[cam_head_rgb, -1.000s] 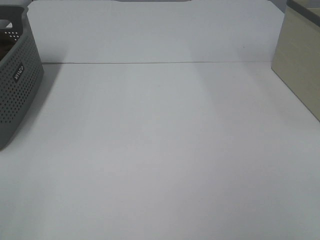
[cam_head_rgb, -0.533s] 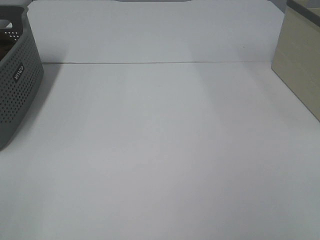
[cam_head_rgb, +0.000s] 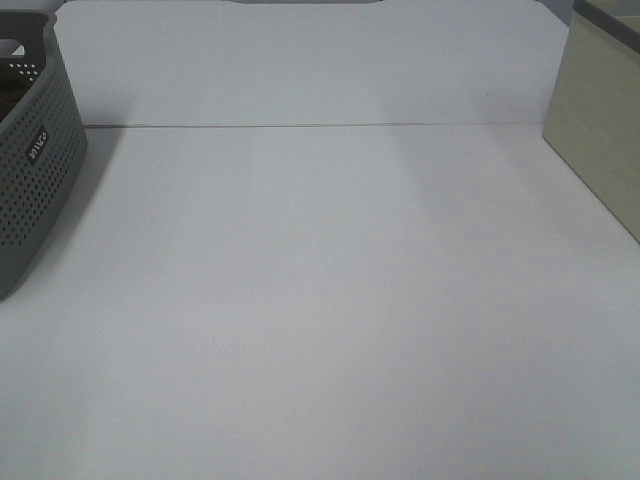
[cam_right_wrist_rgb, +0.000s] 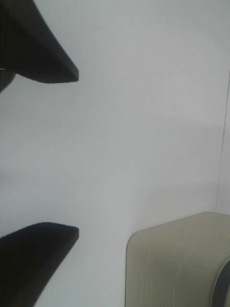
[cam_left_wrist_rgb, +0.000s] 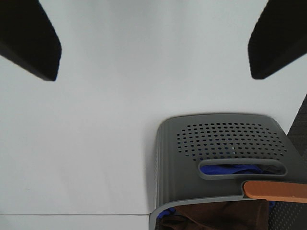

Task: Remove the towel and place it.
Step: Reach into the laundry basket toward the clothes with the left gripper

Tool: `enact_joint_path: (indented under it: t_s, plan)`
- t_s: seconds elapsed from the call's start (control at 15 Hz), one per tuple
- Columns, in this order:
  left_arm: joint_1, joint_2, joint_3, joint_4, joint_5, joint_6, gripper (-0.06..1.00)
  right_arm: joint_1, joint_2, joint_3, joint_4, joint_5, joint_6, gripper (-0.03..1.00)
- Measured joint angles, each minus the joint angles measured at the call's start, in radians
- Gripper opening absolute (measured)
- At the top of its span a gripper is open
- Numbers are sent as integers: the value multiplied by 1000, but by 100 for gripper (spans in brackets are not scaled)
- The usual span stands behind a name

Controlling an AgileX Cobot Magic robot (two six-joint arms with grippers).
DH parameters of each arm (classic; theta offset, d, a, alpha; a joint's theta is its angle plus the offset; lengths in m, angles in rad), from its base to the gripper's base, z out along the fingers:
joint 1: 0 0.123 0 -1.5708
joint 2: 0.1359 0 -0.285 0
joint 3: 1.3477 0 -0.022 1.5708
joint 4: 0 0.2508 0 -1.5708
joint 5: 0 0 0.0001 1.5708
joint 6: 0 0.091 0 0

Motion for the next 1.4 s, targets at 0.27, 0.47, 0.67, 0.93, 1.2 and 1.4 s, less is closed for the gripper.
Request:
enact_joint_path:
  t_s: [0.27, 0.47, 0.67, 0.93, 1.2, 1.4]
  plan:
    - [0, 0, 0, 0, 0, 0, 99, 0, 0, 0, 0, 0, 0, 77]
    - [0, 0, 0, 0, 0, 0, 99, 0, 0, 0, 0, 0, 0, 77]
    - [0, 0, 0, 0, 0, 0, 99, 0, 0, 0, 0, 0, 0, 77]
    - [0, 25, -38, 1, 44, 37, 99, 0, 0, 0, 0, 0, 0, 77]
    - [0, 293, -309, 37, 135, 279, 97, 0, 0, 0, 0, 0, 0, 77]
    - [0, 693, -632, 164, 135, 556, 97, 0, 0, 0, 0, 0, 0, 77]
